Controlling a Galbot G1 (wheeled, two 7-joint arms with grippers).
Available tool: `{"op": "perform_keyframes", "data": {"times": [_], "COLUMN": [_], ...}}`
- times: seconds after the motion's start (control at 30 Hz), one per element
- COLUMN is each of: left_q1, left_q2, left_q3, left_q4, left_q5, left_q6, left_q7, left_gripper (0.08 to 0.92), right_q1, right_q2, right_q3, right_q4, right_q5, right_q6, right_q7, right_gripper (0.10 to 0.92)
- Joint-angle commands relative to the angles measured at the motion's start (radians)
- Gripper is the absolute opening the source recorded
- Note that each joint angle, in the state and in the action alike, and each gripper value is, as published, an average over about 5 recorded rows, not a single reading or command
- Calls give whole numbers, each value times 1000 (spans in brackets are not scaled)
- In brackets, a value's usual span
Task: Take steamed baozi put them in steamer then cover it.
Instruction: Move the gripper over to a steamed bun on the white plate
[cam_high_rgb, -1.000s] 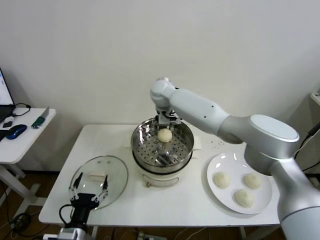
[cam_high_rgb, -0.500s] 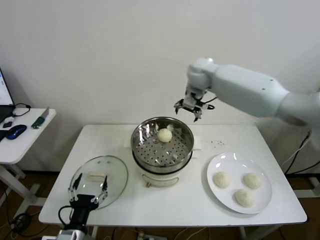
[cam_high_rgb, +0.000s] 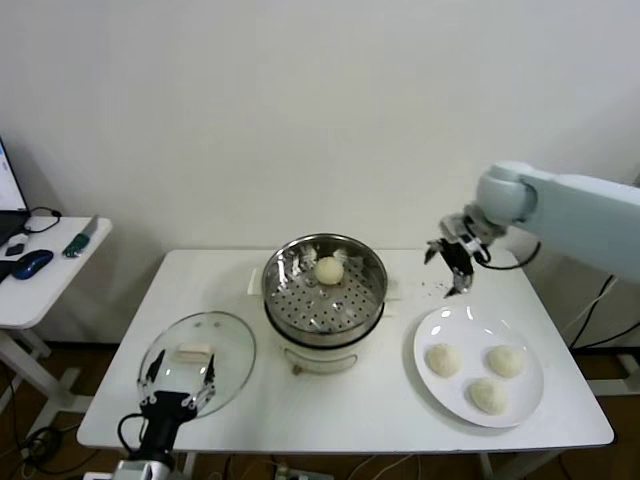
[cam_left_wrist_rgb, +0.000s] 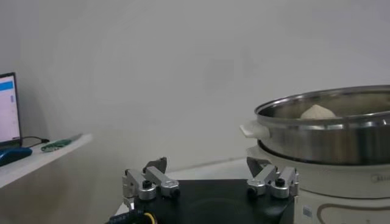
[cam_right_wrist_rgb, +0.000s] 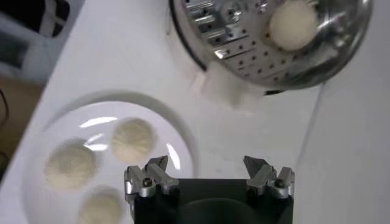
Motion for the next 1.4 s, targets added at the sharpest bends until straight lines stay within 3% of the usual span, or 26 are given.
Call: {"op": "perform_keyframes", "data": {"times": [0.03, 0.5, 1.4], "left_q1": [0, 3, 6], "left_q2": [1, -4, -6], "left_q3": [-3, -16, -15], "left_q4": [9, 30, 53], "left_q5": [-20, -17, -4], "left_q6": [2, -1, -11], "left_q7": [0, -19, -19], "left_gripper": [823, 823, 823], "right_q1": [-170, -475, -550], "right_q2": [-158, -102, 8], "right_q3": [1, 225, 317], "right_q4": [74, -64, -168], "right_q5": [73, -55, -88], "right_q6": [-155, -91, -75], "right_q7": [23, 67, 87], "right_gripper": [823, 823, 816]}}
